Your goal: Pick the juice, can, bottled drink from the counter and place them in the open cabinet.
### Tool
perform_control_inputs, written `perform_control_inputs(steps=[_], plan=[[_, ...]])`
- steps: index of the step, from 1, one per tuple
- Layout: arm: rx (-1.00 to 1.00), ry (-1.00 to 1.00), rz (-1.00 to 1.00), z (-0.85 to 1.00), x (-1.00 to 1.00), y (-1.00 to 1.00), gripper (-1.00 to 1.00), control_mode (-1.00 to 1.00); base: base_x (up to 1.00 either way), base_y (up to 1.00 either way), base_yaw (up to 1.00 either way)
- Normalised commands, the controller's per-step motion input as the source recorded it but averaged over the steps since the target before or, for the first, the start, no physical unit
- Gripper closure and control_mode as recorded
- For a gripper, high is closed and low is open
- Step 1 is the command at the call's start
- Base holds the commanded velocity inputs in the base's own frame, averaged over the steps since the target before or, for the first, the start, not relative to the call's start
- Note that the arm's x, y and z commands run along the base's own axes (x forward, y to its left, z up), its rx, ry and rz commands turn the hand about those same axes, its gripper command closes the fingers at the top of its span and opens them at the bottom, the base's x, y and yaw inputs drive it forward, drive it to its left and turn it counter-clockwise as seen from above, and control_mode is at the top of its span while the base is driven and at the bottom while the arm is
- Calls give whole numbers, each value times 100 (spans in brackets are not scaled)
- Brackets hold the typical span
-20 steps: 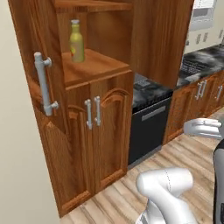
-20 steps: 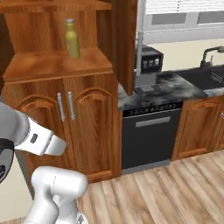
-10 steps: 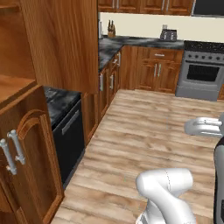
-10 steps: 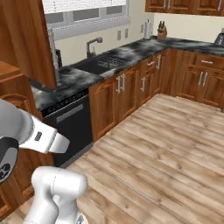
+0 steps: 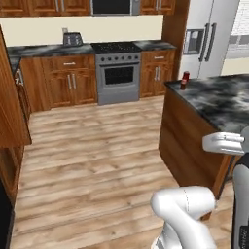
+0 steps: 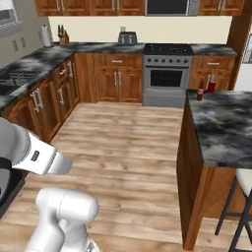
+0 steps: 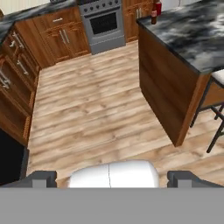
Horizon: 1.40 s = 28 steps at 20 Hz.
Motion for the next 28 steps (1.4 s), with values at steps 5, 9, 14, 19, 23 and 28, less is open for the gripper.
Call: perform_control_inputs(steps=[5,9,14,19,23,28], plan=[[0,0,0,0,0,0,-100,100,100,-37,-18],[0,0,0,0,0,0,-100,100,100,-15,-9],[0,0,0,0,0,0,-100,100,100,-16,-15],[0,0,0,0,0,0,-100,100,86,-15,-24],[0,0,0,0,0,0,-100,100,67,-19,-34],[0,0,0,0,0,0,-100,100,43,-18,-38]])
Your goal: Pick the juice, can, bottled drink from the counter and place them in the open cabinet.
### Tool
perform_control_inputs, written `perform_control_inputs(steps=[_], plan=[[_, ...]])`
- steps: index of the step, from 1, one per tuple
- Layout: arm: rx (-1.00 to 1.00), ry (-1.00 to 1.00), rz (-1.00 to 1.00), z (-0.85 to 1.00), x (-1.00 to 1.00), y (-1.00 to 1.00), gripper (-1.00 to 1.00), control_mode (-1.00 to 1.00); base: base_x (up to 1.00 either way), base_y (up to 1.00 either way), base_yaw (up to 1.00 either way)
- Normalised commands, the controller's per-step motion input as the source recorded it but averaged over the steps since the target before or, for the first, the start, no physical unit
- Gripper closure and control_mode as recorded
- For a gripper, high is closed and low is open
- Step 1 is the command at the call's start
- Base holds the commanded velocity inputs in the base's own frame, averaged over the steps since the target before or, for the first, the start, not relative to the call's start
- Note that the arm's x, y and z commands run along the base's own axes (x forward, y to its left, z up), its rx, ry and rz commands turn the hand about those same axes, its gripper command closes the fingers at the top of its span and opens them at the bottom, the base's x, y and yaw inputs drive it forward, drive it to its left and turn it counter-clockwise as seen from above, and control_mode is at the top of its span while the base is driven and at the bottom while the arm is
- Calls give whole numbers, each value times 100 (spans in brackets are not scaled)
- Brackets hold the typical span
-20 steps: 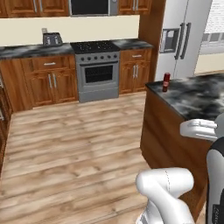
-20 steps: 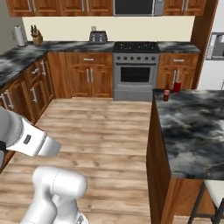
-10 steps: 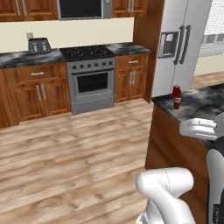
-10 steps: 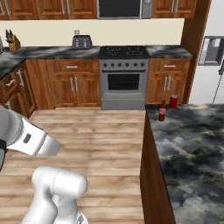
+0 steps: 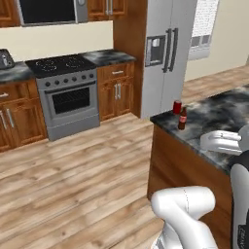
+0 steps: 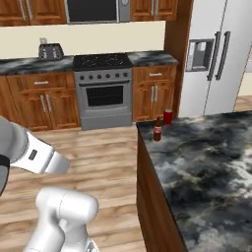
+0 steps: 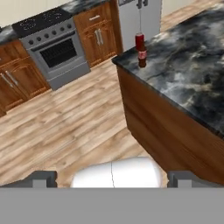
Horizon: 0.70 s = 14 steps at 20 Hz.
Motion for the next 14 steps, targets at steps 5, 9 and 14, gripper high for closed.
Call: perform_control_inputs(steps=[5,9,14], plan=[[0,0,0,0,0,0,-100,100,34,-10,-40],[0,0,0,0,0,0,-100,100,20,0,-34],[0,0,0,0,0,0,-100,100,82,19,-19]])
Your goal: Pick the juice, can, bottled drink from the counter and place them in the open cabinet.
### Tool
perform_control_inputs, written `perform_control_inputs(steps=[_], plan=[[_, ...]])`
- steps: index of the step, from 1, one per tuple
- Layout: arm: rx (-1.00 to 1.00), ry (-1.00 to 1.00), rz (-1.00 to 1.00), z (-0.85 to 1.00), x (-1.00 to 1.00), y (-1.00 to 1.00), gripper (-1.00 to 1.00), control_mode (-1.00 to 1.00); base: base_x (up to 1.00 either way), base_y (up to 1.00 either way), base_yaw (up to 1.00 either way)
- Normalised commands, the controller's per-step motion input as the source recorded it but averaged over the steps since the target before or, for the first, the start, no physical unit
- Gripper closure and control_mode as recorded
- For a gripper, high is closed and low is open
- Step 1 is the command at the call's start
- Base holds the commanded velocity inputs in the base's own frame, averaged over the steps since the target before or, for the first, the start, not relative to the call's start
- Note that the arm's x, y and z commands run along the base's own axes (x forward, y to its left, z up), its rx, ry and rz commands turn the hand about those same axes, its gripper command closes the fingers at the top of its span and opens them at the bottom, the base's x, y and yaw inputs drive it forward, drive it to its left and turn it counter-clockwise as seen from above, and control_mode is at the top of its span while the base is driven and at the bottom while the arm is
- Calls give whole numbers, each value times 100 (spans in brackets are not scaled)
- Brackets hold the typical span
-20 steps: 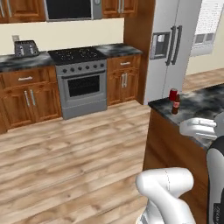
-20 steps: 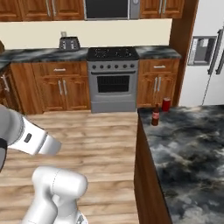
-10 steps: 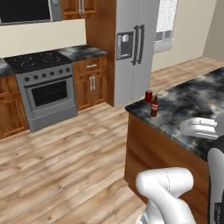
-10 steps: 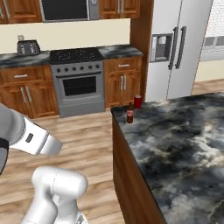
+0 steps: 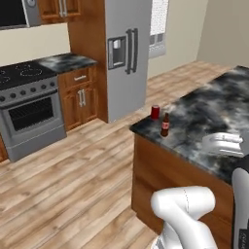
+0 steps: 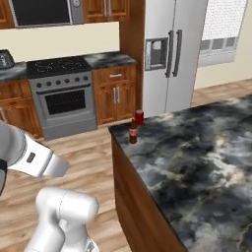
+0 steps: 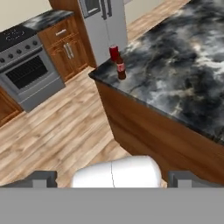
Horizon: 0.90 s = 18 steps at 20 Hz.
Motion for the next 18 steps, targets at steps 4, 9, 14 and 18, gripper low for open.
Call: perform_control_inputs(steps=[4,9,14,18], plan=[[0,0,0,0,0,0,-100,100,99,0,0],[0,0,0,0,0,0,-100,100,38,0,-13],[0,0,0,0,0,0,-100,100,22,0,-53],[0,0,0,0,0,0,-100,100,16,4,-74]])
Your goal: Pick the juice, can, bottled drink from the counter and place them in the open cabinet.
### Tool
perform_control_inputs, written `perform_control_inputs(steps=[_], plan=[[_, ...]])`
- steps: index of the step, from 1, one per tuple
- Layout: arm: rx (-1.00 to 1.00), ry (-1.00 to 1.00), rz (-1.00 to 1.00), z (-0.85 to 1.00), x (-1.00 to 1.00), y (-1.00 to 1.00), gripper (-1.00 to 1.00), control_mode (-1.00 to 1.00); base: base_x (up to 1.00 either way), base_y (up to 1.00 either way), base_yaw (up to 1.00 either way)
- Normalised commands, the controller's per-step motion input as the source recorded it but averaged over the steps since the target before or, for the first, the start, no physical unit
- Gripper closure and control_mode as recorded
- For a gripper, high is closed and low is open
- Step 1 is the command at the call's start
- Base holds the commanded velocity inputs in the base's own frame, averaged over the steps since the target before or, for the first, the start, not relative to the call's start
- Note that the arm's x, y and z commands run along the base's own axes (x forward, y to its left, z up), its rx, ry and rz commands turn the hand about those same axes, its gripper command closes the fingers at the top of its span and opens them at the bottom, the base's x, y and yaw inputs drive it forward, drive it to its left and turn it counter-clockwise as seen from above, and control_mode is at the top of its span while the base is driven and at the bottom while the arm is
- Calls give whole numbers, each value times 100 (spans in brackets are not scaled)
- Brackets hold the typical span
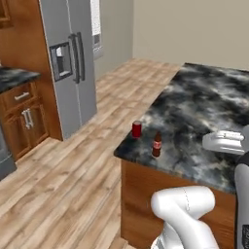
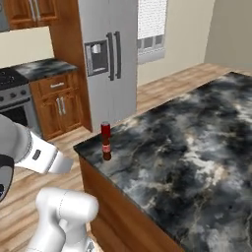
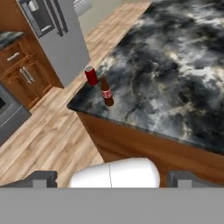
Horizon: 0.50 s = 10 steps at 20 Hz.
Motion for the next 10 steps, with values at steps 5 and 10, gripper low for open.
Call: perform_control_inputs(steps=[5,10], plan=[[0,0,0,0,0,0,-100,100,38,47,-57],[0,0,0,0,0,0,-100,100,59,76,-37]])
